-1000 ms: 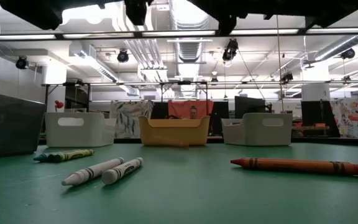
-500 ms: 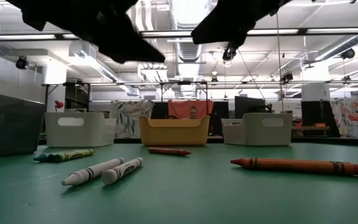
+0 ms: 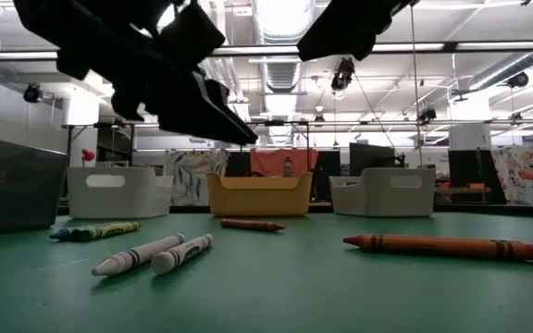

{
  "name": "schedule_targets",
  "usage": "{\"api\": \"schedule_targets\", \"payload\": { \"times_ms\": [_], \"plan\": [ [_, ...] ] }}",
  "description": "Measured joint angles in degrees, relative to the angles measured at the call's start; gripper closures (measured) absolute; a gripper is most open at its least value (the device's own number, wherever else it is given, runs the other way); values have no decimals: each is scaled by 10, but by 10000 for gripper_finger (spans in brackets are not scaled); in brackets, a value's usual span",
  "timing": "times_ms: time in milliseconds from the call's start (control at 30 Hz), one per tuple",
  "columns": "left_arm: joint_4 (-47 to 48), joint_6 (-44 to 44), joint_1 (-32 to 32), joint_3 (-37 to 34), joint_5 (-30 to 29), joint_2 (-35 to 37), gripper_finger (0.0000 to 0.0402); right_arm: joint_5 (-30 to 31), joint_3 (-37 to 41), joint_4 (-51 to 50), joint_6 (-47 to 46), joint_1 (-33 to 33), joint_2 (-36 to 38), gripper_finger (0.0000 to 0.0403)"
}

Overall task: Sort crayons
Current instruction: Put the orange crayon into the black bin

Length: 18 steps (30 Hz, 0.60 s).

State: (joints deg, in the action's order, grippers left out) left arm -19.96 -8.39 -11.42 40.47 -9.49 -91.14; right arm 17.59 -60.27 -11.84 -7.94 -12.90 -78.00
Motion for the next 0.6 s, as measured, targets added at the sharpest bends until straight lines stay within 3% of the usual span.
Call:
{"api": "schedule_targets", "payload": {
  "times_ms": [300,600],
  "plan": [
    [-8,-21,25,24,31,-80,247,0,9,0,-5,-4,4,307],
    [68,-49,35,64,32,-136,262,0,13,1,-7,-5,5,312]
  ]
}}
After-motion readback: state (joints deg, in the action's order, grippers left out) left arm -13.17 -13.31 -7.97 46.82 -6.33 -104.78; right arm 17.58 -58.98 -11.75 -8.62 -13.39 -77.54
